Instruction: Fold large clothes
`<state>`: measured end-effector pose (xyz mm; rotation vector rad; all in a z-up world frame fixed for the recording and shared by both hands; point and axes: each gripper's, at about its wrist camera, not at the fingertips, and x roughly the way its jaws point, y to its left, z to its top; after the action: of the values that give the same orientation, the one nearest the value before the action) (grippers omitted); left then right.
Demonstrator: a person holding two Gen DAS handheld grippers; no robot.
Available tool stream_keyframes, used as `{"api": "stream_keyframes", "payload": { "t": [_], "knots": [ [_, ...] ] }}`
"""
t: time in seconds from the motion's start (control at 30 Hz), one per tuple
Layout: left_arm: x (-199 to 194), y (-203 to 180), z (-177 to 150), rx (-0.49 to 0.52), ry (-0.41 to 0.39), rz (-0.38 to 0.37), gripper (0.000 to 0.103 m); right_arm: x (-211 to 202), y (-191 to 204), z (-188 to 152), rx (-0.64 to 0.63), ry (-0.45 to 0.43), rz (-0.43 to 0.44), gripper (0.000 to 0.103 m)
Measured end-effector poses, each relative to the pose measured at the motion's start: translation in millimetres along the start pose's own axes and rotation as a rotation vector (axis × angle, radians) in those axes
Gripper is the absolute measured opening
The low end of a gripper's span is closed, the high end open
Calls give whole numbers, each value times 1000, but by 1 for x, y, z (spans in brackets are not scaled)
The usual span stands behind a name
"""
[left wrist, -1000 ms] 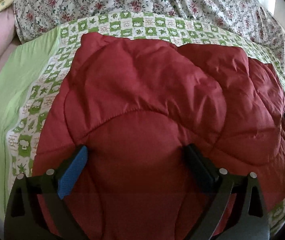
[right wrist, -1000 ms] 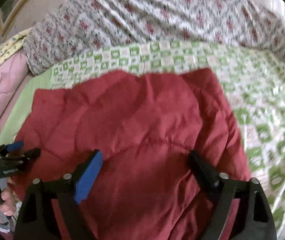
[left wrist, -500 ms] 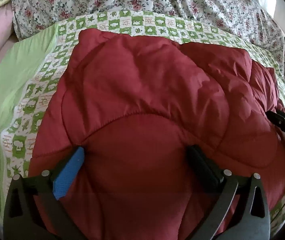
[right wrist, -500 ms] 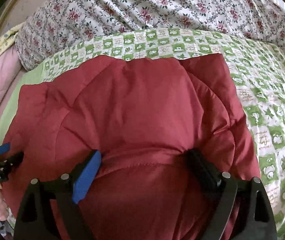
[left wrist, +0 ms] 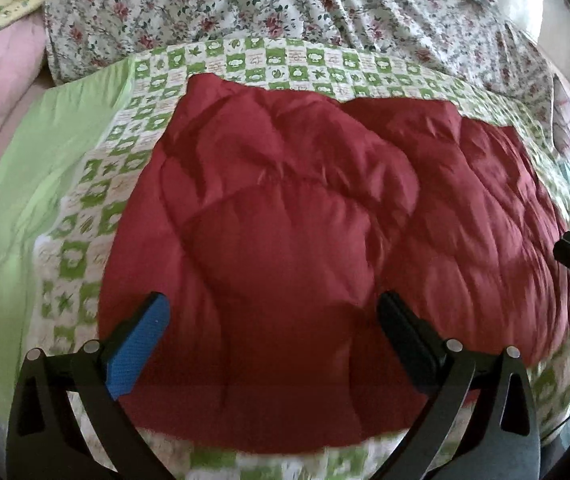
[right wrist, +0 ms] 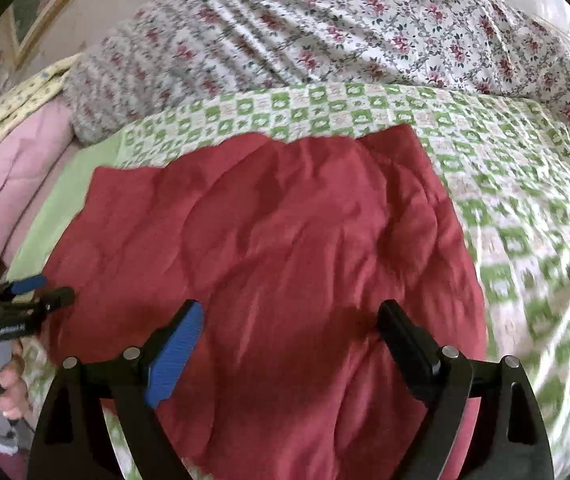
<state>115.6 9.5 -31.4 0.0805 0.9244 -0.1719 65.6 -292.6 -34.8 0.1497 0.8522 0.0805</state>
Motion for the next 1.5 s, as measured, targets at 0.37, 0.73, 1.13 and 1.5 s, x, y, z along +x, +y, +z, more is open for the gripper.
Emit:
{"api": "stream_keyframes", "payload": {
  "t": [0.37,0.73,1.13,1.5],
  "knots": [
    [-33,-6,-74,46,42,24,103,-55,23,-73,-41,29,67,91],
    [-50,-18,-112,90,117,32,103,-59,49,-127,-150,166,50,92],
    [-110,-48,-68,221,-30,104,103,-116,75,-75,-286,36,39,102],
    [-81,-49,-57,252,13,146,103,-81,69,-63,-261,109,28,102]
  ]
}}
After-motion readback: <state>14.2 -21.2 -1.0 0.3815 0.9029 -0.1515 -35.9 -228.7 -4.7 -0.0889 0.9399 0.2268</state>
